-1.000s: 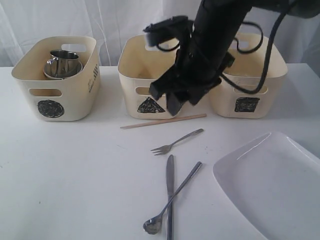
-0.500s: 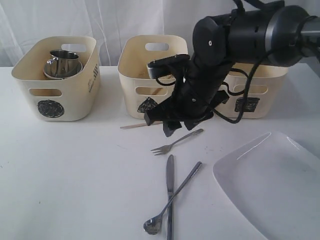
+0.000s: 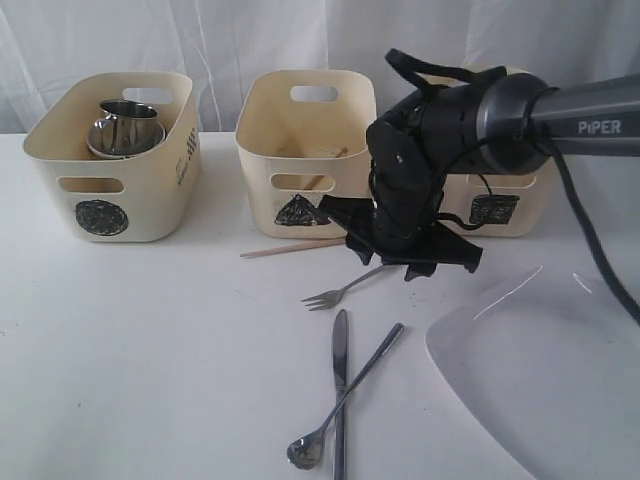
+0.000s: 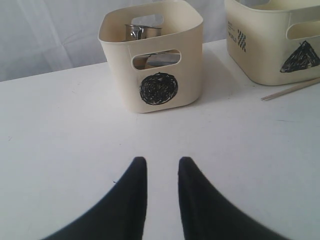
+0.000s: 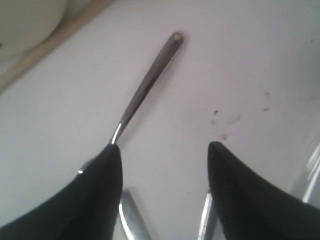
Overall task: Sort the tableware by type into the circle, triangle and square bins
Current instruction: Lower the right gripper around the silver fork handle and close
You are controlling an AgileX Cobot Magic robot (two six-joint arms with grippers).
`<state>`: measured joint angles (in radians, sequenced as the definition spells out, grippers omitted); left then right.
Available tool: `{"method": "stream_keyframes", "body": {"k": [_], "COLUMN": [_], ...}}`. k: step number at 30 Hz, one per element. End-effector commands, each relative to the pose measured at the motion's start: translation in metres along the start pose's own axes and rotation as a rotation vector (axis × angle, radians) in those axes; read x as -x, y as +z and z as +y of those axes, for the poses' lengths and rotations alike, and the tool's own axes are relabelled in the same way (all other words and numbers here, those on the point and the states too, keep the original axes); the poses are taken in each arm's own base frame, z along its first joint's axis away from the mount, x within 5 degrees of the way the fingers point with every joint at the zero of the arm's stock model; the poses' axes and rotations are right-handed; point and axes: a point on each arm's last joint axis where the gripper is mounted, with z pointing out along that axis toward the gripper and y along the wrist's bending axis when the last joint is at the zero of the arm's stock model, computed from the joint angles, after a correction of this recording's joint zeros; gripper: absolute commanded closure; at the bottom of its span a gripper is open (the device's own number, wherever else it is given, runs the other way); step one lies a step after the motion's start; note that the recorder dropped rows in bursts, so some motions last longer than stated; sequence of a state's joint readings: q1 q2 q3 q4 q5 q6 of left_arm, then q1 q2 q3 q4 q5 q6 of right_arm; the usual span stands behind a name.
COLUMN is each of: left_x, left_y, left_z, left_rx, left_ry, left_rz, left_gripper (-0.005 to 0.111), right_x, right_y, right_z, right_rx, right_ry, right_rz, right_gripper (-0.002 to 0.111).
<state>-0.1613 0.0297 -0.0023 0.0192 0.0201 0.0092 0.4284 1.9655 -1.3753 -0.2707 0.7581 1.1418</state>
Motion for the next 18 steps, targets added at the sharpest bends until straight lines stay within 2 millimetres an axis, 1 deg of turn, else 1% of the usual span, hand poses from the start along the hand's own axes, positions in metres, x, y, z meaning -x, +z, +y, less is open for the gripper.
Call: {"method": "stream_keyframes", "body": {"k": [1, 5, 10, 13, 18], "left_x": [0.0, 0.0, 0.0, 0.0, 0.0], "left_y": [0.0, 0.0, 0.0, 0.0, 0.0], "left_z": [0.0, 0.0, 0.0, 0.0, 0.0], "left_rx": [0.0, 0.0, 0.0, 0.0, 0.0], "left_ry": [-0.011, -0.011, -0.011, -0.011, -0.011], "left_rz": [-0.005, -0.005, -0.005, -0.005, -0.005], "left_gripper": [0.078, 0.078, 0.078, 0.078, 0.078], "right_x": [0.001, 0.001, 0.0, -0.002, -0.001], "right_y": [0.008, 0.013, 0.024, 0.026, 0.027], "right_z": [0.006, 0.01, 0.01, 0.012, 0.009], "right_rx": [0.058, 0.096, 0.084, 0.081, 0.054], "right_ry": [0.058, 0.11, 0.166, 0.173, 0.197], "right_rz": [-0.028, -0.039, -0.039, -0.038, -0.067], "right_gripper": [0.058, 0.058, 0.058, 0.058, 0.058]}}
